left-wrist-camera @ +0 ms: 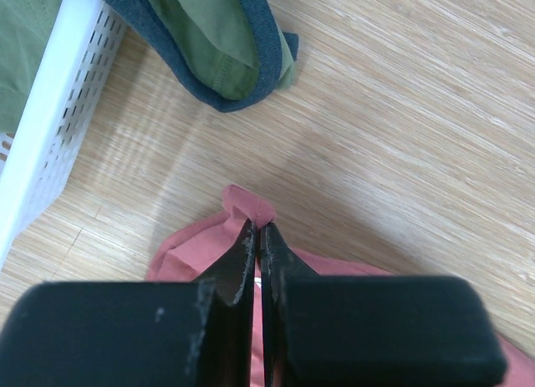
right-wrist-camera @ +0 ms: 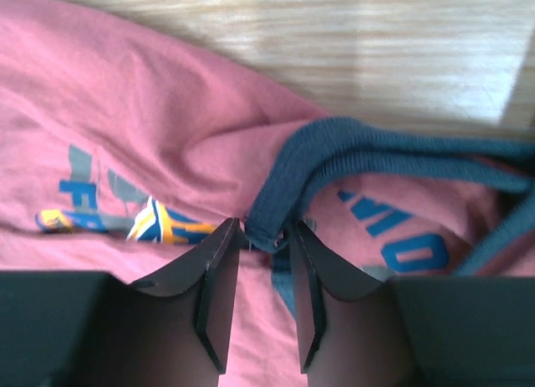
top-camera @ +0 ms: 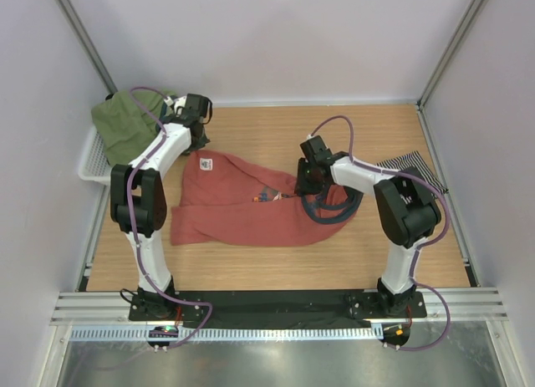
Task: Fold and stack the tank tops
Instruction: Flatten the tank top out
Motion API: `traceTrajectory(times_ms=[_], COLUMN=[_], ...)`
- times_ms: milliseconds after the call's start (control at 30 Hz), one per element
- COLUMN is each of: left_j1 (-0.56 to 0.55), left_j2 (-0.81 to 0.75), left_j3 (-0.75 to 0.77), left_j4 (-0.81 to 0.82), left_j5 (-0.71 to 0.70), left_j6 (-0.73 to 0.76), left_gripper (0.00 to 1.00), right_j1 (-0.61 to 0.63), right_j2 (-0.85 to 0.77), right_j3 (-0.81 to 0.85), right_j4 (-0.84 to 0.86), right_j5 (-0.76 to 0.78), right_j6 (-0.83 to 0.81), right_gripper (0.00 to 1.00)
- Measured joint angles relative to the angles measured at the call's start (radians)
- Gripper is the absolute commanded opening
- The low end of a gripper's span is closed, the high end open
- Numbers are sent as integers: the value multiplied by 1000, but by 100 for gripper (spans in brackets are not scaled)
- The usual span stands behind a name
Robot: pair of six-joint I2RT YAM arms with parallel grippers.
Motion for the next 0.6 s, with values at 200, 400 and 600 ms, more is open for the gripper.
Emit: traceTrajectory(times_ms=[200,400,600], left_j1=[-3,-8,-5], left_j2=[0,0,14], left_j3=[0,6,186], left_j4=[0,-12,-115], left_j5=[10,9,2], left_j6=[-2,-2,-19], left_gripper=[0,0,0], right_j1=[0,-22,-168], right_j2=[65,77,82], right_j3=[53,186,474], right_j4=[-4,-64,-154], right_j5=[-6,-14,-99], right_j6=[-5,-13,-36], right_gripper=[1,1,1])
